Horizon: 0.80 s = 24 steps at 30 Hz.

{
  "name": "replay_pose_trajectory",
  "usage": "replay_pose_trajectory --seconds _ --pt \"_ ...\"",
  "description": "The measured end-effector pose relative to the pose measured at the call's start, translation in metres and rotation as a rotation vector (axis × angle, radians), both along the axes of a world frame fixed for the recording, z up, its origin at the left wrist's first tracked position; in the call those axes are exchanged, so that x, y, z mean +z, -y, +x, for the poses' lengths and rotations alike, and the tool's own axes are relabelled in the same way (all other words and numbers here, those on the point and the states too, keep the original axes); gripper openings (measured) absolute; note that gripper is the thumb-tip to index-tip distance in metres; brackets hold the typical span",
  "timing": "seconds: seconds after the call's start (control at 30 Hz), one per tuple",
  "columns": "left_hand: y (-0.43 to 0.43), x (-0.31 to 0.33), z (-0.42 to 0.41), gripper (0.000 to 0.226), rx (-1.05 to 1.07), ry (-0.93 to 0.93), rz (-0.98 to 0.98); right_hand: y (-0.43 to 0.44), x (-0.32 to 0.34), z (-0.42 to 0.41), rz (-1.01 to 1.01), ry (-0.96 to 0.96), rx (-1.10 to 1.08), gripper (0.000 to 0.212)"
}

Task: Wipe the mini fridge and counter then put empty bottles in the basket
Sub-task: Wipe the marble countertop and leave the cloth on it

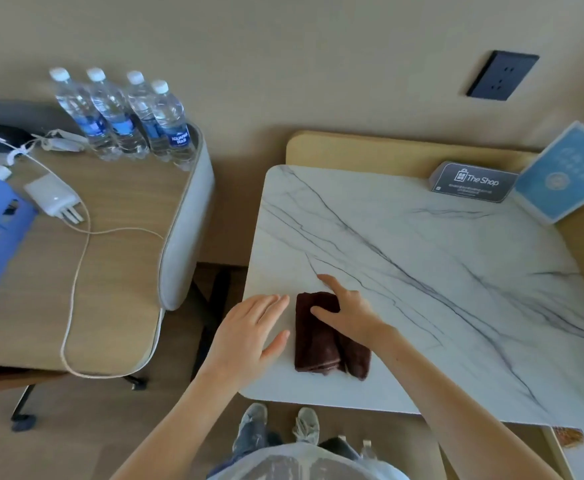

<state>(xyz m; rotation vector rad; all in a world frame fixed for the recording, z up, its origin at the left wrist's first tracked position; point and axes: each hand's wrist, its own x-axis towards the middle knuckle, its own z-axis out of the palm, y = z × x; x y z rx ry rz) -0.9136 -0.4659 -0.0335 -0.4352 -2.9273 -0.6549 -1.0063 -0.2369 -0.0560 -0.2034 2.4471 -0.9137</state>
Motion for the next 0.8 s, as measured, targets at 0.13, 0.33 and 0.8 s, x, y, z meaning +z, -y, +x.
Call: replay_pose_trajectory --seconds 0.13,0.33,0.8 --pt "0.005 0.002 -0.016 0.059 -0.092 0.036 0.017 -0.02 0.016 0.0 -0.013 0.072 -0.019 0.069" --pt "0.009 0.003 -0.028 0.064 -0.185 0.023 0.023 -0.025 0.023 -0.004 0.088 -0.084 -0.013 0.056" --pt "0.008 -0.006 -0.044 0.056 -0.188 0.009 0.007 0.008 -0.044 0.079 0.266 -0.395 -0.033 0.061"
